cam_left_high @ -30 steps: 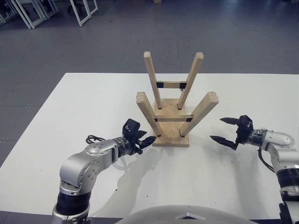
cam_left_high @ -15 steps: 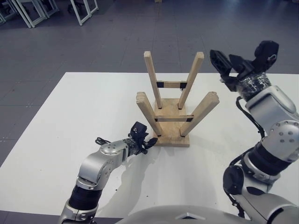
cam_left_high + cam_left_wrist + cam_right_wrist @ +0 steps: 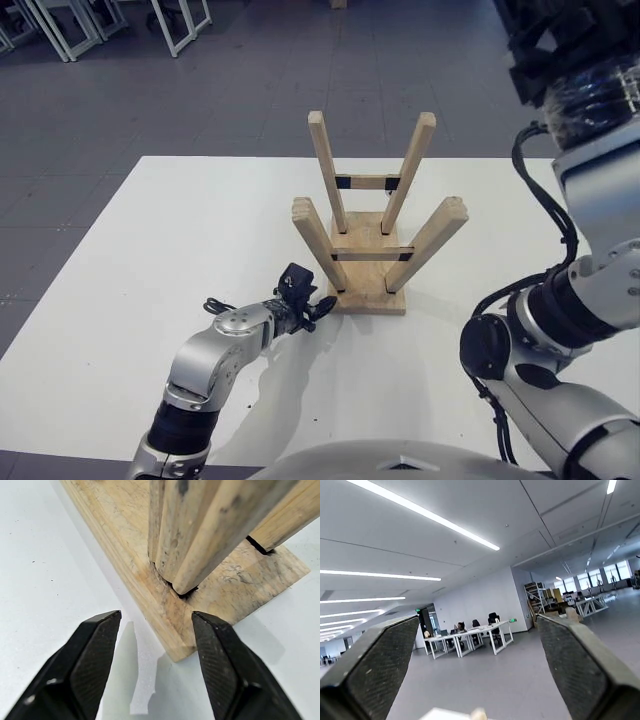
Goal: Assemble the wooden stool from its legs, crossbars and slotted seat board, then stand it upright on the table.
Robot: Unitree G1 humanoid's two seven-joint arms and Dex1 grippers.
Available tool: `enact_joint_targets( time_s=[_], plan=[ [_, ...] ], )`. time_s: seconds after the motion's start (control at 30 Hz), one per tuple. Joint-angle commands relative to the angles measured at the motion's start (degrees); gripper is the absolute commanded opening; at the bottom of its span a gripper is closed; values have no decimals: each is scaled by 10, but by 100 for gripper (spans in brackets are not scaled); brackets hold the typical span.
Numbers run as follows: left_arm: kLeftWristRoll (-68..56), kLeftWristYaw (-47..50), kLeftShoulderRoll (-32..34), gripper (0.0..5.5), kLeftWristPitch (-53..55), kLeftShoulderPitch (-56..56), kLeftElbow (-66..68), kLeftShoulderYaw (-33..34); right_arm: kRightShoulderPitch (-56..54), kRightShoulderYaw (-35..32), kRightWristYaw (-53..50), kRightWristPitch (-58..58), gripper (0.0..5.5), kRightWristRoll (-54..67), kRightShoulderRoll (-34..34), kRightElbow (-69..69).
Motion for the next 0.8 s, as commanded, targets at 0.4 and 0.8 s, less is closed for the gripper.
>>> enact_joint_targets(
  time_s=[0.4,0.8],
  plan=[
    [12,5,-7,263,6,18,14,-10,-13,3,-68,-50,421,58,17,43],
    [-121,-70,81,263,95,5,-92,214,316,132,253,-345,421,-214,-266,331]
  ],
)
